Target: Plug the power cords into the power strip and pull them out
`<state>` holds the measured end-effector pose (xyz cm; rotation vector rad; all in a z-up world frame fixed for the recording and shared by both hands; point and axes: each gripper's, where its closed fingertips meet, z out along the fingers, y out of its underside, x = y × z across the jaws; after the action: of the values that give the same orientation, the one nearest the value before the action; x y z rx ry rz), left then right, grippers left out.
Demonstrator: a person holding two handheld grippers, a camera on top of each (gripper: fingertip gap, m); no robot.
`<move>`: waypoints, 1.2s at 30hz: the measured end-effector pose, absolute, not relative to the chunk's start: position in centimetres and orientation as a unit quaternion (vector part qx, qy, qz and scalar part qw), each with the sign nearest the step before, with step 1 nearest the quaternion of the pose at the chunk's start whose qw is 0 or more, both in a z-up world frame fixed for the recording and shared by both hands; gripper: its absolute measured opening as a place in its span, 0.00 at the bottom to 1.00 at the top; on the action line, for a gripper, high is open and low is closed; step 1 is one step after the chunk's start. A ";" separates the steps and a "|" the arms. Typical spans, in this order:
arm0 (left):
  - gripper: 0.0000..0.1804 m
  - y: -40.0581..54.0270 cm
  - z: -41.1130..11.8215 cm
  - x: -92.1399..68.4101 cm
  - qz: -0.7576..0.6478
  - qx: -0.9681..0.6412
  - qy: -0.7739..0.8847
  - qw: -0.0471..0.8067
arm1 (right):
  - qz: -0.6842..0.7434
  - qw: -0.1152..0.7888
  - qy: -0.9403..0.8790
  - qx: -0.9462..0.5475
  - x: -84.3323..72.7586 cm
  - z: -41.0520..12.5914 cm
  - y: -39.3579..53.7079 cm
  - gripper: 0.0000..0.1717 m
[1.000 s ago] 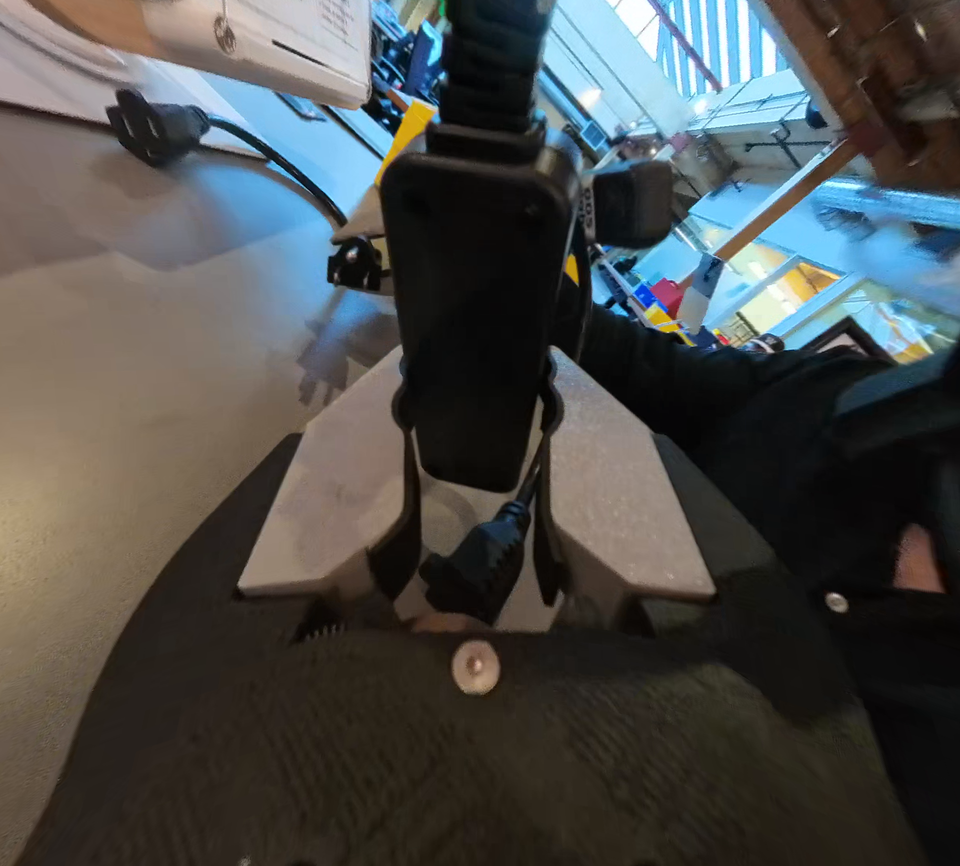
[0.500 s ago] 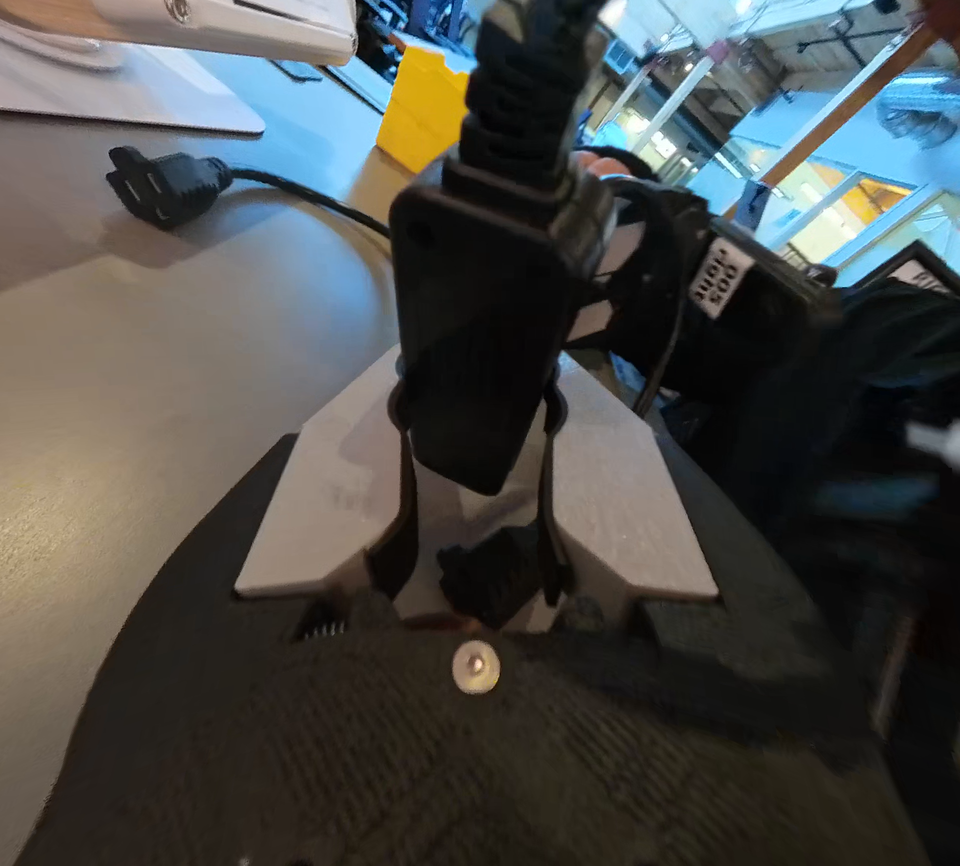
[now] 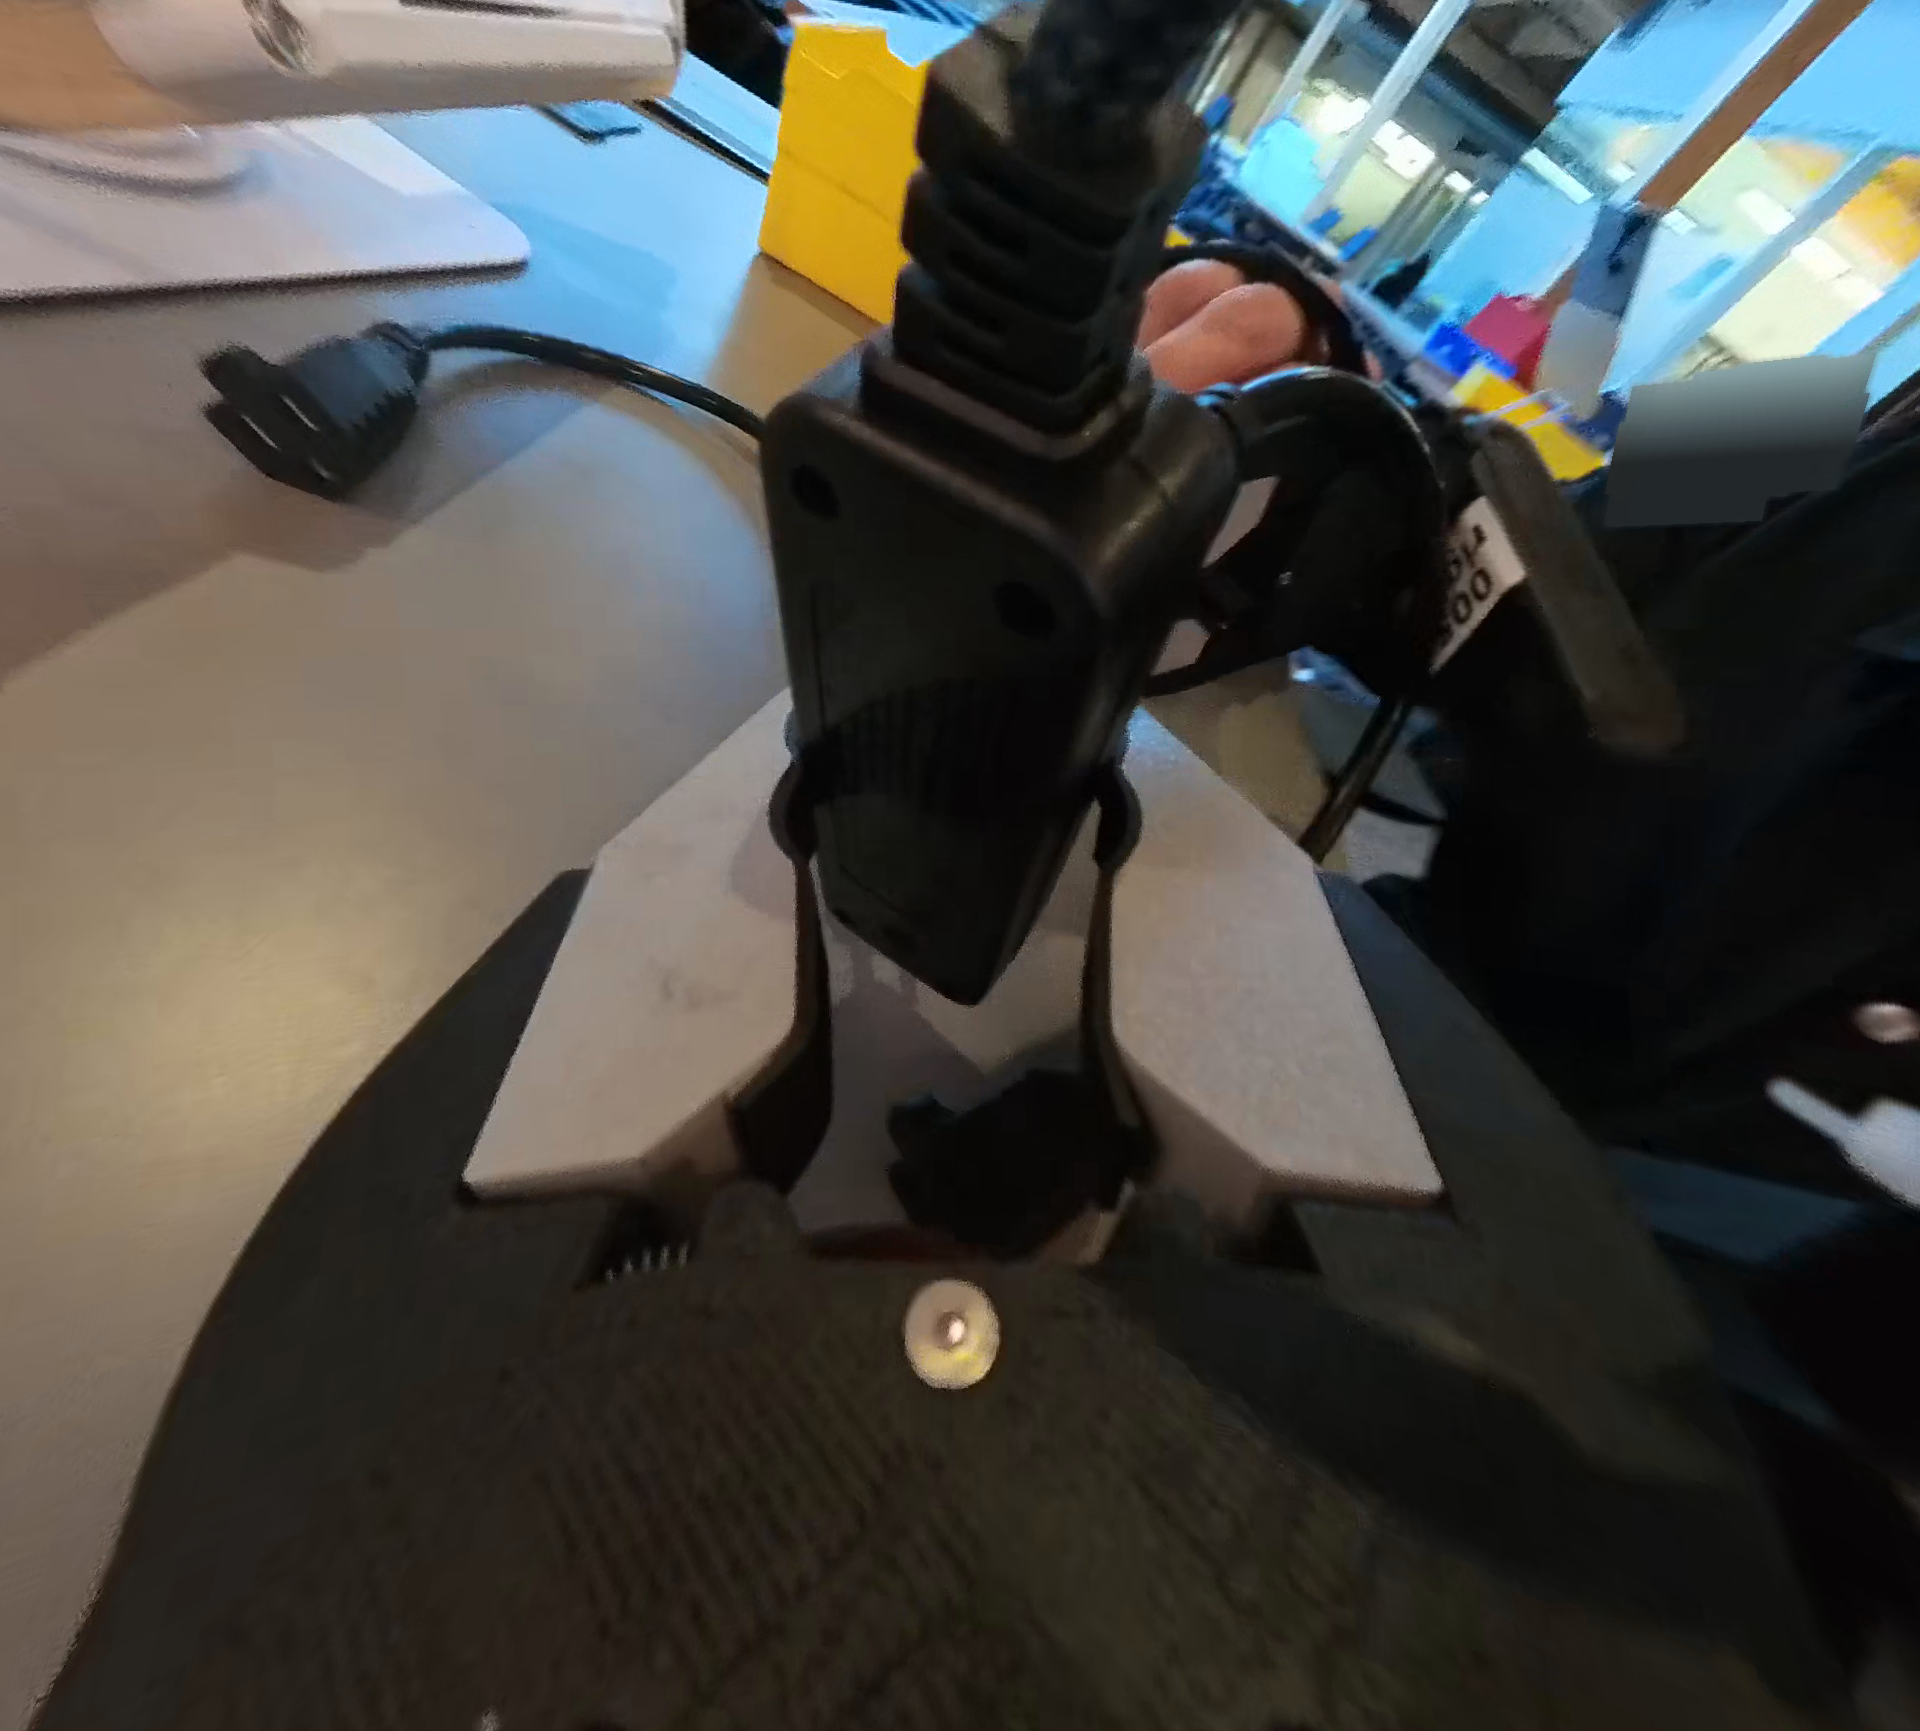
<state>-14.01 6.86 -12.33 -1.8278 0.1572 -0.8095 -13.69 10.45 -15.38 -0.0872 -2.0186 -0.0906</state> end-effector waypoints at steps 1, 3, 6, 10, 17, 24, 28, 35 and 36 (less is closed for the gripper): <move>0.28 6.9 -12.4 -14.3 -0.317 -0.774 0.072 0.543 | -0.039 0.521 -0.852 -0.039 -13.7 -16.1 10.8 0.09; 0.28 7.0 -12.8 -14.3 -0.290 -0.785 0.081 0.541 | -0.030 0.528 -0.848 -0.033 -13.9 -16.4 10.9 0.09; 0.28 7.3 -13.8 -14.1 -0.262 -0.808 0.090 0.521 | 0.002 0.563 -0.826 -0.029 -14.2 -15.4 10.3 0.09; 0.28 7.6 -14.1 -14.2 -0.231 -0.816 0.098 0.521 | 0.018 0.619 -0.785 -0.005 -14.1 -13.0 10.2 0.09; 0.28 7.7 -13.3 -14.5 -0.276 -0.796 0.064 0.535 | 0.010 0.627 -0.779 0.020 -14.0 -13.7 9.2 0.09; 0.28 7.8 -14.0 -15.2 -0.243 -0.814 0.060 0.524 | 0.060 0.563 -0.824 -0.017 -14.3 -16.5 9.2 0.10; 0.28 7.5 -15.0 -16.0 -0.188 -0.836 0.082 0.509 | 0.112 0.503 -0.856 -0.037 -13.9 -18.7 9.1 0.09; 0.28 7.2 -15.0 -15.8 -0.183 -0.836 0.098 0.508 | 0.280 0.342 -0.888 -0.124 -11.8 -18.3 9.0 0.24; 0.28 7.2 -14.8 -15.8 -0.189 -0.832 0.098 0.512 | 0.309 0.301 -0.890 -0.145 -11.4 -18.2 9.3 0.25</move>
<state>-15.81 7.16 -14.84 -2.0023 0.2363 -0.4538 -11.37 9.26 -18.25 -0.3834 -2.3622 0.8196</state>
